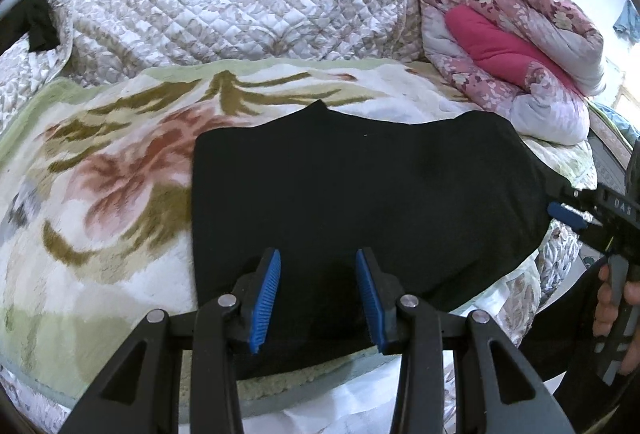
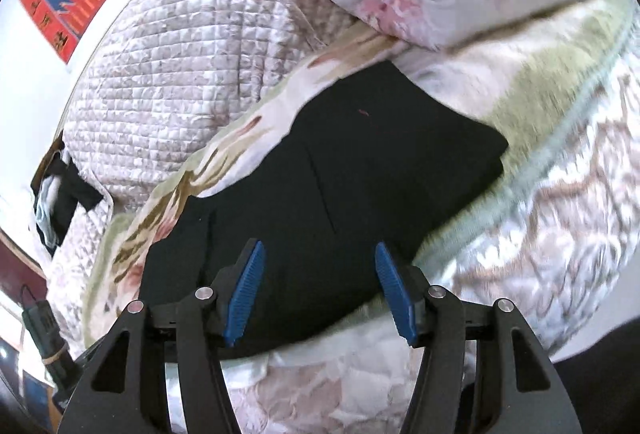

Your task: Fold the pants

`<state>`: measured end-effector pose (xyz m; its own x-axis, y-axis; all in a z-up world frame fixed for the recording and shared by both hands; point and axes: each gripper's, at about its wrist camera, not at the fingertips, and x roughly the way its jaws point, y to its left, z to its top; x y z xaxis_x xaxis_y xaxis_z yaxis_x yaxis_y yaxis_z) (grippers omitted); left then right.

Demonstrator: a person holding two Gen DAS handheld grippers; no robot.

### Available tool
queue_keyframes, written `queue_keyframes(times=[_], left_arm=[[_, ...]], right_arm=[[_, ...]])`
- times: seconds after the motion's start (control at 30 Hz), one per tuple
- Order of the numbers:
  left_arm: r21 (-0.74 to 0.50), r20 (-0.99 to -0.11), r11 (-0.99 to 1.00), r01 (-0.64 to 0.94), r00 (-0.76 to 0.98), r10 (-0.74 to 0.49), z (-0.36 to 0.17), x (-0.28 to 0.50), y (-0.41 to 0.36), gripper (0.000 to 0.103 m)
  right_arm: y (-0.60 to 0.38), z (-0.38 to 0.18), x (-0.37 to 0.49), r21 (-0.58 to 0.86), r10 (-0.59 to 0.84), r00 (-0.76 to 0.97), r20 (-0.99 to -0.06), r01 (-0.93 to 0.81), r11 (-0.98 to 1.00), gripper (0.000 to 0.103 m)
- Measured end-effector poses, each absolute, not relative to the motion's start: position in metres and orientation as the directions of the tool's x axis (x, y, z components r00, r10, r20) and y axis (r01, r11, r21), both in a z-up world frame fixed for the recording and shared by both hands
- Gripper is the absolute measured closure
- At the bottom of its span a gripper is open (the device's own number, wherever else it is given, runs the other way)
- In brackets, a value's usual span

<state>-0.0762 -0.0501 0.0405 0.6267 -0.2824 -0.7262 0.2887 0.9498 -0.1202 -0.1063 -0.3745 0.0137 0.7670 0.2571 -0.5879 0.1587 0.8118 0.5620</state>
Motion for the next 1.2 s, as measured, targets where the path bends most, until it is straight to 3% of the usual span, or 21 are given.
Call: queue_keyframes(times=[0.93,1.0,1.07,1.17,1.2], left_arm=[[-0.121,-0.732,0.953,0.278,0.624,-0.274,0.034,-0.073,-0.046,0.061],[-0.121,-0.731,0.954,0.275,0.626,-0.273,0.034,-0.073,-0.046,0.061],[-0.124,-0.731,0.955,0.268,0.627,-0.271,0.033,-0.072,-0.043,0.061],[-0.133,-0.733,0.957,0.257,0.624,-0.27,0.034,-0.068,-0.041,0.061],[-0.134,-0.733,0.958,0.255,0.624,-0.269,0.035,-0.067,-0.041,0.061]], right_arm=[[-0.427,0.001,-0.081,0.63,0.135,0.798,-0.587,0.347,0.694,0.042],[-0.424,0.011,-0.086,0.621,0.119,0.817,-0.564,0.324,0.714,0.046],[-0.421,0.017,-0.081,0.595,0.114,0.822,-0.558,0.3,0.746,0.059],[-0.422,0.012,-0.063,0.584,0.134,0.794,-0.593,0.309,0.751,0.074],[-0.423,0.011,-0.056,0.578,0.14,0.78,-0.61,0.317,0.752,0.075]])
